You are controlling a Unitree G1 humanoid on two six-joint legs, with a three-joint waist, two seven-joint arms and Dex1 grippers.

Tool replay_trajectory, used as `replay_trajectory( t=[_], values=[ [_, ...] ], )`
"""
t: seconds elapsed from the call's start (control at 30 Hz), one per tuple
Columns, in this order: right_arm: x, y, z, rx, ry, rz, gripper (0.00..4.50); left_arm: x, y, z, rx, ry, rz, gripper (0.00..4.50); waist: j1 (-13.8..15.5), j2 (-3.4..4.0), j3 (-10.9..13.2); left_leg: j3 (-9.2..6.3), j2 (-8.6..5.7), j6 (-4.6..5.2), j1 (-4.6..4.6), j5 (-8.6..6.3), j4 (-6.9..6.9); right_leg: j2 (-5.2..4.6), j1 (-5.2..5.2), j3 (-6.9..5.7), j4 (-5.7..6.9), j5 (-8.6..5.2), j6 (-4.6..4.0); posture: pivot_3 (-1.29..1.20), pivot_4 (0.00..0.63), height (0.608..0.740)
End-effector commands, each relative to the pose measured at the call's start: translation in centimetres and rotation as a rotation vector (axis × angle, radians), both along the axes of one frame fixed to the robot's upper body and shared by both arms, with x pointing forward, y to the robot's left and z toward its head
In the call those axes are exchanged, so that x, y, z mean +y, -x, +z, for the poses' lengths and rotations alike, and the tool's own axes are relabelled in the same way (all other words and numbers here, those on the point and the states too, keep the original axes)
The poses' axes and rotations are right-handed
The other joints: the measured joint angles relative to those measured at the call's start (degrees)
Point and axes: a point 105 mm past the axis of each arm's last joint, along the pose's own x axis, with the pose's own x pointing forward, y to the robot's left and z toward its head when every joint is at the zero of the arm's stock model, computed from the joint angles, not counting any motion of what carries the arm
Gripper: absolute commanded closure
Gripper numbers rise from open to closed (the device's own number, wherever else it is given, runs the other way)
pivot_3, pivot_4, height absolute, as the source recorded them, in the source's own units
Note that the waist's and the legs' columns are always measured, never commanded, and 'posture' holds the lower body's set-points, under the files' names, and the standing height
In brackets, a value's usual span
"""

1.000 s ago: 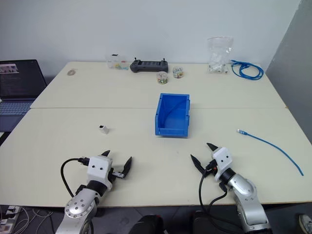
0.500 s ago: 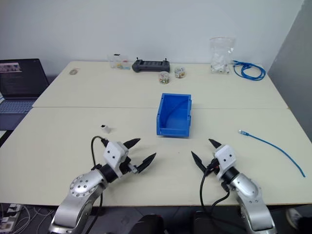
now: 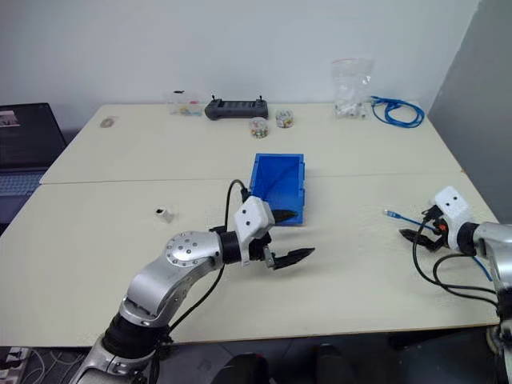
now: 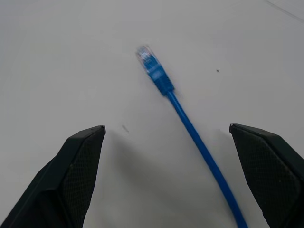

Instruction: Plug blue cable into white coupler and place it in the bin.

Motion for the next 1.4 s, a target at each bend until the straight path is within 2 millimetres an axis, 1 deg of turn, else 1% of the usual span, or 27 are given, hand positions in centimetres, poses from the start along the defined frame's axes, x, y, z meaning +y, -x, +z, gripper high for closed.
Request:
replay_trajectory(
  t=[0.03, 0.13, 0.23, 0.27, 0.3, 0.37, 0.47, 0.57, 0.7, 0.73, 0.77, 0.83, 0.9, 0.97, 1.03, 1.1, 1.13, 1.17, 1.27, 1.3, 1.33, 1.37, 1.4],
  values=[
    [-0.3, -2.2, 1.3, 0.007, 0.038, -0.006, 0.05, -1.5, 0.8, 0.9, -0.019, 0.001, -0.088, 0.0, -0.07, 0.01, 0.02, 0.14, -0.01, 0.0, 0.0, 0.01, 0.0, 0.0, -0.01, 0.01, -0.01, 0.0, 0.0, 0.0, 0.15, 0.74],
    [0.3, -3.1, 1.0, 0.031, 0.027, -0.017, 0.05, -2.0, 0.8, 0.8, -0.024, -0.009, -0.105, 0.0, 0.23, 0.01, 0.02, 0.2, 0.11, -0.03, -0.03, 0.02, -0.01, -0.01, -0.01, -0.01, -0.03, 0.0, 0.0, 0.0, 0.15, 0.74],
    [0.6, -2.9, 0.1, 0.112, -0.007, -0.018, 0.05, -2.4, 1.0, 1.0, -0.024, -0.005, -0.114, 0.0, 0.57, 0.01, 0.02, 0.44, 0.32, -0.11, -0.15, 0.06, 0.01, -0.04, -0.01, 0.0, -0.05, 0.01, -0.01, 0.0, 0.15, 0.74],
    [0.6, -2.7, -0.2, 0.137, -0.005, -0.01, 0.43, -2.5, 1.0, 1.1, -0.022, -0.002, -0.115, 0.0, 0.67, 0.01, 0.02, 0.47, 0.35, -0.11, -0.2, 0.06, 0.03, -0.05, 0.0, -0.04, -0.06, 0.01, -0.02, 0.0, 0.15, 0.74],
    [0.6, -2.5, -0.5, 0.156, -0.001, -0.002, 0.58, -2.5, 1.0, 1.1, -0.021, 0.0, -0.117, 0.0, 0.67, 0.01, 0.02, 0.48, 0.35, -0.12, -0.22, 0.07, 0.04, -0.06, -0.01, -0.03, -0.06, 0.01, -0.02, 0.0, 0.15, 0.74],
    [0.5, -2.2, -0.7, 0.174, 0.006, 0.001, 1.07, -2.5, 1.1, 1.1, -0.019, -0.001, -0.118, 0.0, 0.66, 0.01, 0.02, 0.54, 0.36, -0.1, -0.2, 0.06, 0.06, -0.06, -0.01, -0.01, -0.07, 0.02, -0.02, 0.0, 0.15, 0.74],
    [0.4, -2.0, -0.7, 0.189, -0.014, 0.001, 1.92, -2.4, 1.1, 1.0, -0.016, -0.003, -0.117, 0.0, 0.65, 0.01, 0.02, 0.53, 0.36, -0.07, -0.17, 0.04, 0.09, -0.07, 0.03, -0.01, -0.04, 0.02, -0.01, 0.0, 0.15, 0.74],
    [0.4, -1.7, -0.7, 0.208, -0.028, 0.014, 2.54, -2.2, 1.0, 0.9, -0.015, -0.007, -0.115, 0.0, 0.56, 0.01, 0.02, 0.52, 0.39, -0.06, -0.15, 0.04, 0.08, -0.05, 0.04, -0.01, -0.02, 0.02, -0.01, 0.0, 0.15, 0.74],
    [0.6, -1.4, -0.6, 0.212, -0.06, 0.037, 3.48, -1.8, 0.7, 0.6, -0.007, -0.019, -0.111, 0.0, 0.53, 0.01, 0.02, 0.53, 0.41, -0.07, -0.14, 0.04, 0.07, -0.04, 0.03, -0.02, -0.02, 0.02, -0.01, 0.0, 0.15, 0.74],
    [0.7, -1.4, -0.5, 0.209, -0.067, 0.044, 3.78, -1.7, 0.7, 0.5, -0.004, -0.023, -0.111, 0.0, 0.53, 0.01, 0.02, 0.52, 0.41, -0.07, -0.14, 0.04, 0.07, -0.04, 0.03, -0.02, -0.02, 0.02, -0.01, 0.0, 0.15, 0.74],
    [0.9, -1.4, -0.4, 0.203, -0.074, 0.057, 3.96, -1.5, 0.7, 0.4, -0.002, -0.029, -0.109, 0.0, 0.52, 0.01, 0.02, 0.52, 0.41, -0.07, -0.14, 0.04, 0.07, -0.03, 0.03, -0.03, -0.02, 0.02, -0.01, 0.0, 0.15, 0.74],
    [1.2, -1.4, 0.0, 0.187, -0.077, 0.092, 4.49, -0.8, 0.7, 0.0, 0.005, -0.051, -0.106, 0.0, 0.49, 0.01, 0.02, 0.52, 0.42, -0.07, -0.14, 0.04, 0.07, -0.03, 0.03, -0.02, -0.01, 0.02, -0.01, 0.0, 0.15, 0.74],
    [1.3, -1.1, 0.0, 0.188, -0.051, 0.136, 4.49, -0.1, 0.7, -0.4, 0.007, -0.075, -0.106, 0.0, 0.36, 0.01, 0.02, 0.53, 0.44, -0.07, -0.13, 0.04, 0.06, -0.02, 0.03, -0.02, -0.01, 0.02, -0.01, 0.0, 0.15, 0.74],
    [1.7, -0.7, 0.0, 0.198, -0.027, 0.211, 4.49, 1.0, 0.9, -1.0, 0.021, -0.103, -0.099, 0.0, 0.32, 0.02, 0.01, 0.53, 0.45, -0.05, -0.13, 0.03, 0.06, -0.01, 0.03, -0.02, 0.0, 0.02, -0.01, 0.0, 0.15, 0.74],
    [3.1, 0.0, 0.3, 0.203, 0.016, 0.359, 4.49, 2.7, 1.2, -1.5, 0.045, -0.133, -0.079, 0.0, 0.17, 0.02, 0.01, 0.56, 0.46, -0.04, -0.1, 0.02, 0.05, 0.0, 0.01, -0.02, 0.0, 0.02, -0.01, 0.0, 0.15, 0.74],
    [5.4, 0.9, 1.0, 0.206, 0.032, 0.519, 4.49, 4.7, 1.5, -2.2, 0.07, -0.168, -0.046, 0.0, 0.04, 0.03, 0.02, 0.57, 0.51, -0.03, -0.1, 0.01, 0.04, 0.03, -0.03, -0.02, 0.02, 0.02, -0.01, 0.0, 0.15, 0.74],
    [6.1, 1.3, 1.2, 0.207, 0.035, 0.563, 4.49, 5.3, 1.7, -2.4, 0.076, -0.178, -0.036, 0.0, 0.01, 0.04, 0.02, 0.57, 0.55, -0.03, -0.11, 0.01, 0.04, 0.05, -0.05, -0.01, 0.02, 0.02, -0.01, 0.0, 0.15, 0.74],
    [7.6, 2.1, 1.5, 0.208, 0.04, 0.647, 4.49, 6.4, 1.8, -2.8, 0.084, -0.202, -0.013, 0.0, 0.09, 0.07, 0.04, 0.56, 0.59, -0.03, -0.09, 0.0, 0.04, 0.07, -0.04, -0.03, 0.03, 0.02, -0.01, 0.0, 0.15, 0.74],
    [13.3, 4.1, 1.6, 0.184, 0.044, 0.858, 4.49, 9.6, 2.2, -4.1, 0.093, -0.277, 0.068, 0.0, 0.12, 0.08, 0.04, 0.47, 0.59, -0.02, -0.11, 0.0, 0.05, 0.07, -0.04, -0.05, 0.03, 0.02, -0.01, 0.0, 0.15, 0.74],
    [15.0, 4.4, 1.5, 0.166, 0.041, 0.895, 4.49, 10.4, 2.2, -4.4, 0.094, -0.291, 0.093, 0.0, -0.08, 0.09, 0.03, 0.48, 0.63, -0.02, -0.1, -0.01, 0.03, 0.08, -0.06, -0.06, 0.03, 0.02, -0.02, 0.0, 0.15, 0.74],
    [16.1, 4.6, 1.4, 0.155, 0.039, 0.912, 4.49, 10.8, 2.3, -4.5, 0.094, -0.298, 0.106, 0.0, -0.18, 0.09, 0.04, 0.47, 0.7, -0.04, -0.05, -0.02, -0.02, 0.12, -0.07, -0.07, 0.02, 0.01, -0.05, 0.0, 0.15, 0.74],
    [18.1, 4.5, 1.3, 0.133, 0.021, 0.936, 4.49, 11.6, 2.4, -4.8, 0.1, -0.307, 0.131, 0.0, 0.08, 0.11, 0.05, 0.45, 0.74, -0.06, -0.04, -0.04, -0.01, 0.19, -0.07, -0.08, 0.02, 0.03, -0.09, 0.0, 0.15, 0.74],
    [19.4, 4.5, 1.2, 0.12, 0.007, 0.947, 4.49, 12.1, 2.5, -5.0, 0.104, -0.312, 0.147, 0.0, 0.24, 0.1, 0.05, 0.37, 0.71, -0.05, -0.1, -0.03, 0.01, 0.19, -0.09, -0.12, 0.01, 0.03, -0.1, 0.0, 0.15, 0.74]
  ],
)
